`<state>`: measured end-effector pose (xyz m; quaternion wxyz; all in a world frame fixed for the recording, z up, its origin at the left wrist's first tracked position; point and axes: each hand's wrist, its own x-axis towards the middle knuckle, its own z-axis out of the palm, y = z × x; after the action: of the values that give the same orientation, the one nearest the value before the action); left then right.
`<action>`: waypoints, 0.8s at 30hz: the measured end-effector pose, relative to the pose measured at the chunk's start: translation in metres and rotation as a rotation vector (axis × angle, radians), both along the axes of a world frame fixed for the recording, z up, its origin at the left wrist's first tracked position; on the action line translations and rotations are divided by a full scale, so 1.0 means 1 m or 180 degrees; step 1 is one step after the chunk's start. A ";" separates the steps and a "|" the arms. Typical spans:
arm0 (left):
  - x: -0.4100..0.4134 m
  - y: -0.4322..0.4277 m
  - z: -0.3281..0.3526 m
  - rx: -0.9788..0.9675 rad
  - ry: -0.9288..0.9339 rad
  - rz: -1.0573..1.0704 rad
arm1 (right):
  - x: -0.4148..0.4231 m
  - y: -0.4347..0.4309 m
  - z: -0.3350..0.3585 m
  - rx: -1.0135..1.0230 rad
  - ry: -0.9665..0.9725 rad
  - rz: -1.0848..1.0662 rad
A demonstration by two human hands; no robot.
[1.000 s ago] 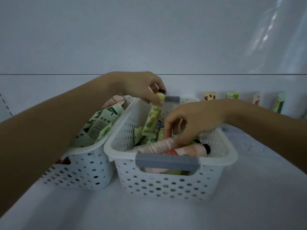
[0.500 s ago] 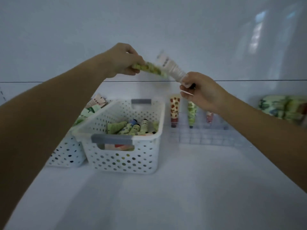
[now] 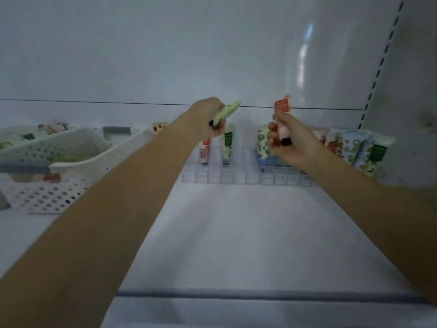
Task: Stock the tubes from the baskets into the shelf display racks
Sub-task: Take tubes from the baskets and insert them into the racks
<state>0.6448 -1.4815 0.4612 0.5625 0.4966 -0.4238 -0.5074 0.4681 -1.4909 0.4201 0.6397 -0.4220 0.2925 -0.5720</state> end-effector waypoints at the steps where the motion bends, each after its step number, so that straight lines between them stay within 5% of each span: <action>1: -0.013 0.002 -0.010 -0.0004 0.0209 0.0013 | -0.008 0.001 -0.004 -0.0082 0.0069 -0.0096; 5: -0.053 0.005 -0.049 -0.0242 0.0284 0.0223 | -0.036 0.003 -0.017 -0.0474 0.0627 -0.0713; 12: -0.065 0.009 -0.103 -0.0468 -0.0930 0.0484 | -0.089 -0.005 -0.017 -0.0828 0.1367 -0.1971; 24: -0.067 0.022 -0.097 -0.0460 -0.0965 0.0212 | -0.093 -0.014 -0.050 -0.1163 0.3798 -0.2088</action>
<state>0.5778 -1.4596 0.3641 0.5429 0.5395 -0.5224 -0.3760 0.3747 -1.5049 0.3700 0.0834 -0.6543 0.6048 -0.4462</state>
